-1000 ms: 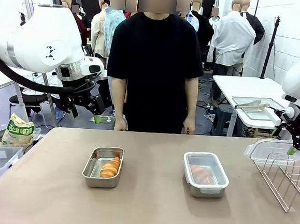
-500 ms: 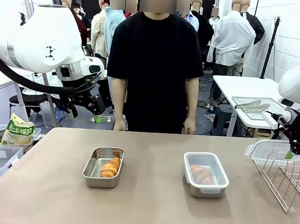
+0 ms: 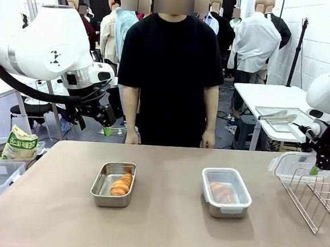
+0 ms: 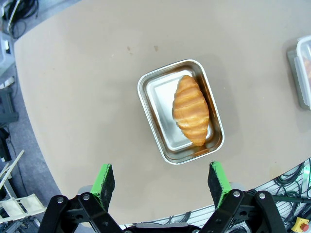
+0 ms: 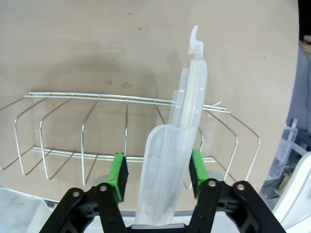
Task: Place the bread in airtight containers.
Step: Pick up one Airtight Container lid and hand it to the human.
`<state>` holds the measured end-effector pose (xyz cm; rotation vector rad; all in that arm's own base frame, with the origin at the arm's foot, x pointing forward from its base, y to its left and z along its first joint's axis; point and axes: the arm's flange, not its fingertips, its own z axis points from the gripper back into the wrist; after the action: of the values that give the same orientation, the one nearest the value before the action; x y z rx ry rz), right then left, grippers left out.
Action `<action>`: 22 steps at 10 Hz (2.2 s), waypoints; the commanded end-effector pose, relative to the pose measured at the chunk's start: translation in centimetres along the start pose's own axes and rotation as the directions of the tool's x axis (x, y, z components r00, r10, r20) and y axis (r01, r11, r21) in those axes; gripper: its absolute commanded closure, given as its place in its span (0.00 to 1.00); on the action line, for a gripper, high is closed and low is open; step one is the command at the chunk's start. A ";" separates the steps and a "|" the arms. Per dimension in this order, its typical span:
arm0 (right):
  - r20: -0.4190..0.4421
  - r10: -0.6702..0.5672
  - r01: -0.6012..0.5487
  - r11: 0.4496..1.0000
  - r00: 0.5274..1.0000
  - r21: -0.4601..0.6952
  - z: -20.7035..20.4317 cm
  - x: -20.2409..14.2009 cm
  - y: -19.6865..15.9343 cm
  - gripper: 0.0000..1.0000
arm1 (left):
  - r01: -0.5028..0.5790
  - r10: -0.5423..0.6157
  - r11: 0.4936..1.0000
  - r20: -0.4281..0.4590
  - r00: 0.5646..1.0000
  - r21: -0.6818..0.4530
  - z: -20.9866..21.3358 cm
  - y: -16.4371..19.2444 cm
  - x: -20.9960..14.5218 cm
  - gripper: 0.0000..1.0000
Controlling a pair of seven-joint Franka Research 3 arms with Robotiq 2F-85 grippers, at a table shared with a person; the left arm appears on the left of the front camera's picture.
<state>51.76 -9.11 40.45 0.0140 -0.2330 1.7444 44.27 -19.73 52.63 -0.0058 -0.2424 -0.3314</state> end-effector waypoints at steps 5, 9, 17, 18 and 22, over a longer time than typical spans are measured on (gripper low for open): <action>0.030 -0.008 0.007 0.999 1.000 0.039 0.2 -0.2 -1.1 1.00 | -0.016 0.016 1.000 -0.003 1.000 0.022 0.1 0.0 0.0 0.00; 0.054 -0.037 0.035 0.998 0.998 0.049 1.3 0.1 -0.8 1.00 | -0.016 0.016 1.000 -0.003 1.000 0.022 0.1 0.0 0.0 0.00; 0.075 -0.056 0.059 0.998 0.996 -0.038 12.7 2.1 2.6 1.00 | -0.016 0.016 1.000 -0.003 1.000 0.022 0.1 0.0 0.0 0.00; 0.066 -0.043 0.047 0.997 0.997 -0.062 13.6 2.5 2.9 1.00 | -0.016 0.016 1.000 -0.003 1.000 0.022 0.1 0.0 0.0 0.00; 0.044 0.199 -0.179 0.941 0.979 -0.286 18.3 7.6 3.5 1.00 | -0.016 0.016 1.000 -0.003 1.000 0.022 0.1 0.0 0.0 0.00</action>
<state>45.37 -6.33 58.84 -0.1100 -0.4314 1.8323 44.26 -19.74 52.63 -0.0057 -0.2424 -0.3317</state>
